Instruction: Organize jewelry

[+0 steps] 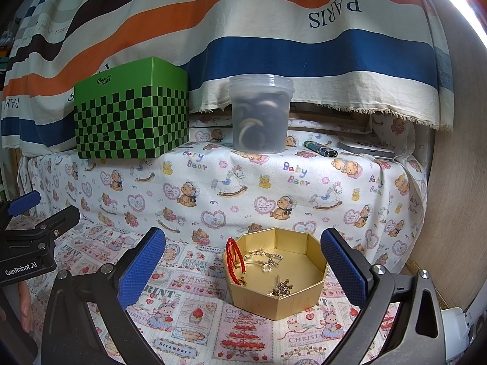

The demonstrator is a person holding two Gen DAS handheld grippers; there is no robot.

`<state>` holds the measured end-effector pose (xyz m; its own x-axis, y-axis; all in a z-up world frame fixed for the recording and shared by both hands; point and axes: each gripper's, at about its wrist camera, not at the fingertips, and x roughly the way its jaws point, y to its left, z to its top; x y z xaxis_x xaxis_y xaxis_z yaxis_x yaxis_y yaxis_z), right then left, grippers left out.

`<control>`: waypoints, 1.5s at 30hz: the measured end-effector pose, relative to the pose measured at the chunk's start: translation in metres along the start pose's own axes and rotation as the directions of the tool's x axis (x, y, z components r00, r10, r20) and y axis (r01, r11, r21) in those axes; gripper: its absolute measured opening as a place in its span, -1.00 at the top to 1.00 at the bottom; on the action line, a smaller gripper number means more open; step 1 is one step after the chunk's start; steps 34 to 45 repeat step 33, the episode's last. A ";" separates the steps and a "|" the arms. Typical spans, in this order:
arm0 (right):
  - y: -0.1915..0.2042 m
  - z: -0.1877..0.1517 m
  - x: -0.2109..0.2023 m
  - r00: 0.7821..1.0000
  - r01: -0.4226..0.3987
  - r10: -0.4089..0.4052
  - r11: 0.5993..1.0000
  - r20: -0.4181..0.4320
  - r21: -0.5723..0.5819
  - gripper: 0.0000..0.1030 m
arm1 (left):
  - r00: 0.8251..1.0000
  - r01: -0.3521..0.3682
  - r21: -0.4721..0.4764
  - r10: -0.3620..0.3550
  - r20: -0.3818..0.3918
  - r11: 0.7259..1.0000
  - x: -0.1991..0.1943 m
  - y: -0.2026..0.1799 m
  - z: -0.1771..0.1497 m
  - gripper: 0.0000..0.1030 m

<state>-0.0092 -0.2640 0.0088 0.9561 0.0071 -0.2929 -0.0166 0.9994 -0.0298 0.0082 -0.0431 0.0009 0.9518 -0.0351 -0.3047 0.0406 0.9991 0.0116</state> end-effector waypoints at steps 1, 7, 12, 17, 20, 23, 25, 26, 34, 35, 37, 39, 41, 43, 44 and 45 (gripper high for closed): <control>0.000 0.000 0.000 1.000 0.000 0.000 1.000 0.000 0.000 -1.00 | 1.000 0.000 0.000 0.000 0.000 1.000 0.000 0.000 0.000 -0.99; 0.000 0.000 0.000 1.000 0.000 0.000 1.000 0.000 0.000 -1.00 | 1.000 0.000 0.000 0.000 0.000 1.000 0.000 0.000 0.000 -0.99; 0.000 0.000 0.000 1.000 0.000 0.000 1.000 0.000 0.000 -1.00 | 1.000 0.002 0.000 -0.002 0.000 1.000 0.000 0.000 0.000 -0.99; 0.000 0.000 0.000 1.000 0.000 0.000 1.000 -0.001 0.000 -1.00 | 1.000 0.007 -0.001 -0.007 -0.006 1.000 0.001 0.001 -0.001 -0.99; -0.001 0.000 0.000 1.000 0.000 0.000 1.000 -0.001 0.000 -1.00 | 1.000 0.008 0.002 -0.008 -0.007 1.000 0.002 0.000 -0.001 -0.99; -0.001 0.000 0.000 1.000 0.000 0.000 1.000 -0.001 0.000 -1.00 | 1.000 0.007 0.000 -0.007 -0.007 1.000 0.001 0.000 -0.001 -0.99; -0.001 0.000 0.000 1.000 -0.001 0.001 1.000 -0.001 0.000 -1.00 | 1.000 0.007 0.000 -0.007 -0.006 1.000 0.002 -0.001 0.000 -0.99; -0.001 0.000 0.000 1.000 -0.001 0.001 1.000 -0.002 0.000 -1.00 | 1.000 0.007 0.000 -0.007 -0.006 1.000 0.001 0.000 -0.001 -0.99; -0.001 0.001 0.001 1.000 -0.002 0.002 1.000 -0.003 0.000 -1.00 | 1.000 0.007 0.004 -0.006 -0.014 1.000 0.004 0.001 -0.001 -0.99; -0.001 0.001 0.001 1.000 -0.002 0.002 1.000 -0.003 0.000 -1.00 | 1.000 0.007 0.004 -0.006 -0.014 1.000 0.004 0.001 -0.001 -0.99; -0.001 0.001 0.001 1.000 -0.002 0.002 1.000 -0.003 0.000 -1.00 | 1.000 0.007 0.004 -0.006 -0.014 1.000 0.004 0.001 -0.001 -0.99; -0.001 0.001 0.001 1.000 -0.002 0.002 1.000 -0.003 0.000 -1.00 | 1.000 0.007 0.004 -0.006 -0.014 1.000 0.004 0.001 -0.001 -0.99; -0.001 0.001 0.001 1.000 -0.002 0.002 1.000 -0.003 0.000 -1.00 | 1.000 0.007 0.004 -0.006 -0.014 1.000 0.004 0.001 -0.001 -0.99; -0.001 0.001 0.001 1.000 -0.002 0.002 1.000 -0.003 0.000 -1.00 | 1.000 0.007 0.004 -0.006 -0.014 1.000 0.004 0.001 -0.001 -0.99; -0.001 0.001 0.001 1.000 -0.002 0.002 1.000 -0.003 0.000 -1.00 | 1.000 0.007 0.004 -0.006 -0.014 1.000 0.004 0.001 -0.001 -0.99; -0.001 0.001 0.001 1.000 -0.002 0.002 1.000 -0.003 0.000 -1.00 | 1.000 0.007 0.004 -0.006 -0.014 1.000 0.004 0.001 -0.001 -0.99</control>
